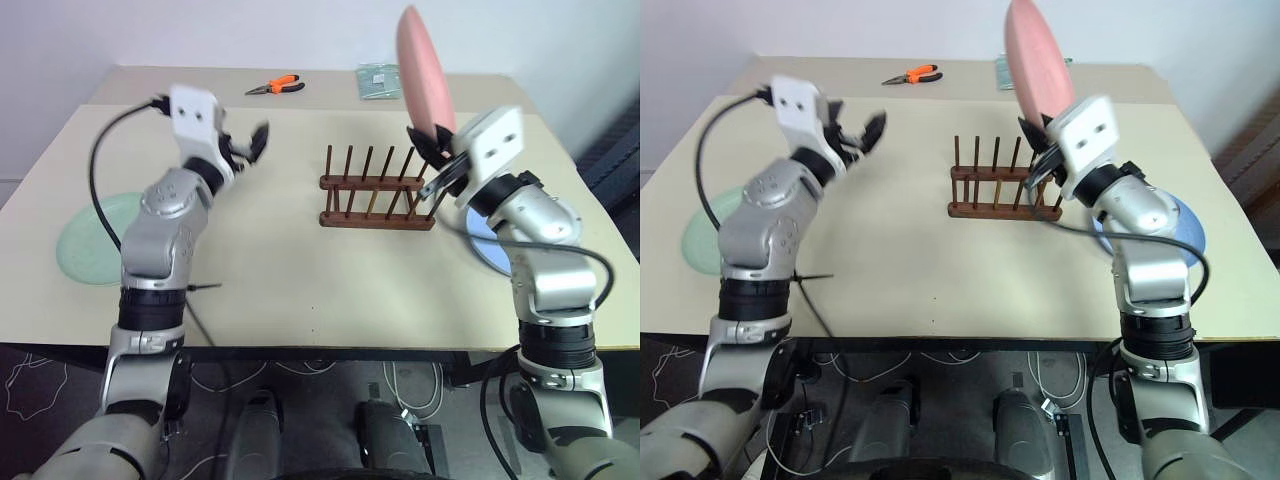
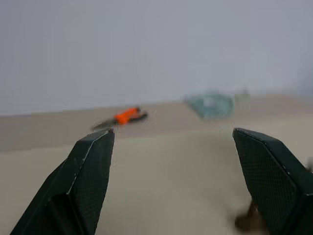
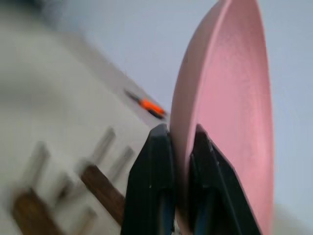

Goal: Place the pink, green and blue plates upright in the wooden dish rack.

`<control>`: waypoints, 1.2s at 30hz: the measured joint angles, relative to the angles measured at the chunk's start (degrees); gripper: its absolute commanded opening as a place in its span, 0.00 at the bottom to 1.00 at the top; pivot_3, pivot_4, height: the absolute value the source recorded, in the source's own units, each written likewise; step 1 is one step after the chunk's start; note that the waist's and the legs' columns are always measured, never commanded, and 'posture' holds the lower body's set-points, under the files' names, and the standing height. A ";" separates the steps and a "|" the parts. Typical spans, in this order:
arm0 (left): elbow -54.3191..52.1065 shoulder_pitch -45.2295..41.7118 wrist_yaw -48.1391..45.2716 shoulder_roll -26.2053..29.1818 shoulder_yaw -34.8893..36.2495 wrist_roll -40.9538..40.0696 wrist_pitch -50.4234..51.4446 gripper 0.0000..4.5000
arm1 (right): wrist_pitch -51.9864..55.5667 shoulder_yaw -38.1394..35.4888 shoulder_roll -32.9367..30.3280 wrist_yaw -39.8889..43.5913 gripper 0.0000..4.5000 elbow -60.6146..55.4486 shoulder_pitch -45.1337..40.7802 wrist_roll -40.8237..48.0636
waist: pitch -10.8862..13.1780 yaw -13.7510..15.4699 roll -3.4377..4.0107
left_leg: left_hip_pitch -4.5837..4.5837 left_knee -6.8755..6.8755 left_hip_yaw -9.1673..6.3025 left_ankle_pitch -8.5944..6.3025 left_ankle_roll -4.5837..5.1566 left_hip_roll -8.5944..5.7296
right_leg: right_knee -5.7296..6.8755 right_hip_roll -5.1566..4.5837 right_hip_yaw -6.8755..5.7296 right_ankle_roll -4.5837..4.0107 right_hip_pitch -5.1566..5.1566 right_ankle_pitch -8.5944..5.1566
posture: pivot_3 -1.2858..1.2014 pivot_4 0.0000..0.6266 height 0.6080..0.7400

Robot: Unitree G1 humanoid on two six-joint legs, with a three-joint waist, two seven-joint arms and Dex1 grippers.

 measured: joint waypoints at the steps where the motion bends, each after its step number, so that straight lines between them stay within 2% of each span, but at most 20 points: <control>1: -1.26 1.91 -3.89 0.43 -1.61 -0.68 -0.26 0.88 | 4.57 -2.49 1.23 -0.69 0.00 -1.18 -0.89 6.35 | 0.01 0.01 0.01 | -0.02 0.00 0.00 0.00 0.00 0.01 | 0.00 0.00 0.00 -0.02 -0.02 0.00 | 0.52 0.24 1.00; 4: -5.78 5.31 -12.81 1.60 -4.88 -3.99 0.41 0.88 | 13.32 -7.90 2.32 -4.23 0.00 -2.37 -3.59 18.48 | 0.01 -0.17 0.02 | -0.01 0.01 0.00 0.00 0.01 0.05 | 0.02 0.00 0.00 -0.25 -0.06 -0.10 | 0.52 0.24 1.00; 6: -8.58 6.76 -16.51 2.77 -5.78 -5.15 0.92 0.88 | 15.90 -9.20 1.65 -5.75 0.00 -2.29 -3.56 21.12 | 0.00 -0.54 0.05 | 0.00 0.00 0.01 -0.01 0.01 0.04 | 0.01 0.00 0.00 -0.27 -0.06 -0.11 | 0.52 0.24 1.00; 13: -12.35 9.20 -19.91 2.11 -8.44 -6.19 2.33 0.88 | 17.73 -9.75 1.32 -9.81 0.00 1.35 -2.44 22.42 | 0.00 -0.69 0.08 | -0.02 0.02 0.01 -0.01 0.04 0.04 | 0.03 0.00 0.03 -0.27 -0.11 -0.11 | 0.52 0.24 1.00; 24: -13.48 9.76 -19.64 1.26 -6.96 -8.65 5.10 0.88 | 16.70 -9.76 0.45 -11.71 0.00 6.46 -0.71 21.78 | 0.01 -0.69 0.09 | -0.03 0.04 0.01 -0.01 0.06 0.04 | 0.03 0.00 0.03 -0.26 -0.11 -0.11 | 0.52 0.24 1.00; 27: -13.80 10.54 -19.69 1.38 -6.97 -8.63 5.91 0.89 | 16.34 -9.88 0.41 -12.14 0.23 8.26 -0.71 21.69 | 0.01 -0.71 0.09 | -0.03 0.04 0.01 -0.01 0.06 0.04 | 0.03 0.00 0.03 -0.26 -0.13 -0.11 | 0.52 0.24 1.00; 30: -14.05 10.57 -19.63 1.44 -6.86 -8.87 7.04 0.89 | 14.44 -9.58 0.31 -12.75 0.55 9.70 -0.72 19.79 | 0.01 -0.69 0.09 | -0.04 0.05 0.01 -0.01 0.06 0.03 | 0.02 0.00 0.03 -0.26 -0.13 -0.11 | 0.52 0.24 1.00; 31: -14.05 10.64 -19.53 1.41 -6.74 -9.17 7.41 1.00 | 13.28 -9.22 0.25 -13.05 0.67 9.99 -0.77 18.74 | 0.01 -0.68 0.09 | -0.04 0.05 0.01 -0.01 0.06 0.03 | 0.02 0.00 0.03 -0.26 -0.13 -0.11 | 0.52 0.24 1.00; 36: -13.56 10.71 -17.85 1.16 -5.59 -9.32 8.03 1.00 | 6.59 -8.23 -1.15 -14.35 0.67 10.88 -1.56 12.93 | 0.02 -0.69 0.10 | -0.05 0.05 0.01 -0.01 0.06 0.03 | 0.02 0.00 0.03 -0.26 -0.15 -0.11 | 0.52 0.24 1.00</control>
